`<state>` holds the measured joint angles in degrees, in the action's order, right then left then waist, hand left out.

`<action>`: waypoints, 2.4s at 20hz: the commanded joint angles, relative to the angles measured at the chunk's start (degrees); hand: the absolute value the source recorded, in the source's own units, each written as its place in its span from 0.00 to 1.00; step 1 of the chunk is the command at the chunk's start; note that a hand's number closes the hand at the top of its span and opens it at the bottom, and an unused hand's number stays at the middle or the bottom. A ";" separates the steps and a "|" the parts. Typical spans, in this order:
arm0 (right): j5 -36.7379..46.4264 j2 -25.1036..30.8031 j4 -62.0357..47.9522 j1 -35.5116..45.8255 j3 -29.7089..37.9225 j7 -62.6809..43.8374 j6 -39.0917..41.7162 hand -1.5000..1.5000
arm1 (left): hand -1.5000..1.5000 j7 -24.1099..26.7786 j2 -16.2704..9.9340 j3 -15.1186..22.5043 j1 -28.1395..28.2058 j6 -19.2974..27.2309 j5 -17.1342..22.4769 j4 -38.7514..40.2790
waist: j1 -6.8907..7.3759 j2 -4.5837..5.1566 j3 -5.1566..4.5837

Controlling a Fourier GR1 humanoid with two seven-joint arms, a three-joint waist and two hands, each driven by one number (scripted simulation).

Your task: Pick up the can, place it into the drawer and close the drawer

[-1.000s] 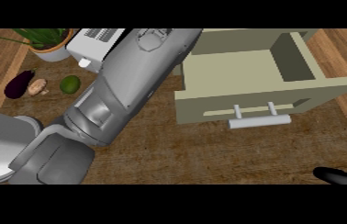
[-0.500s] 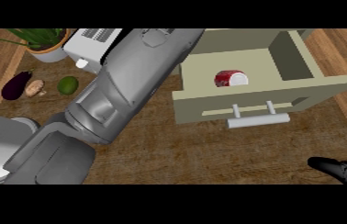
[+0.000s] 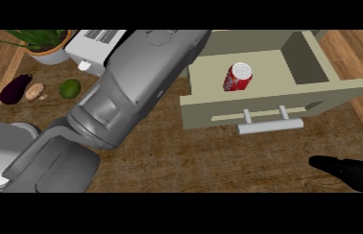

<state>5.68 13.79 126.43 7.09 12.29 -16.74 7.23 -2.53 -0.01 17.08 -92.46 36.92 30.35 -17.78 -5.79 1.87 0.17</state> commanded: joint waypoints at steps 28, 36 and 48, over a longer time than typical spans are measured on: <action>48.09 -0.12 -56.78 23.58 -19.35 18.86 -19.95 0.00 | 0.00 1.89 -2.66 -2.24 1.31 -2.36 1.79 -1.00 | 6.66 -1.51 -0.12; 54.74 -4.54 -75.27 33.75 -16.51 17.76 -34.04 0.00 | 0.00 -1.70 -7.53 -1.56 4.41 -4.73 0.42 -5.35 | 8.29 -1.87 -0.16; 55.86 -2.83 -99.36 52.51 -9.29 20.46 -44.69 0.00 | 0.00 -6.10 -11.48 0.02 9.13 -5.72 -1.38 -13.28 | 11.27 -1.01 -0.11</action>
<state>61.21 10.50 33.05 54.96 1.29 3.13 -34.74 -7.17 -10.27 16.46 -85.05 31.19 29.65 -28.51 4.76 0.71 0.02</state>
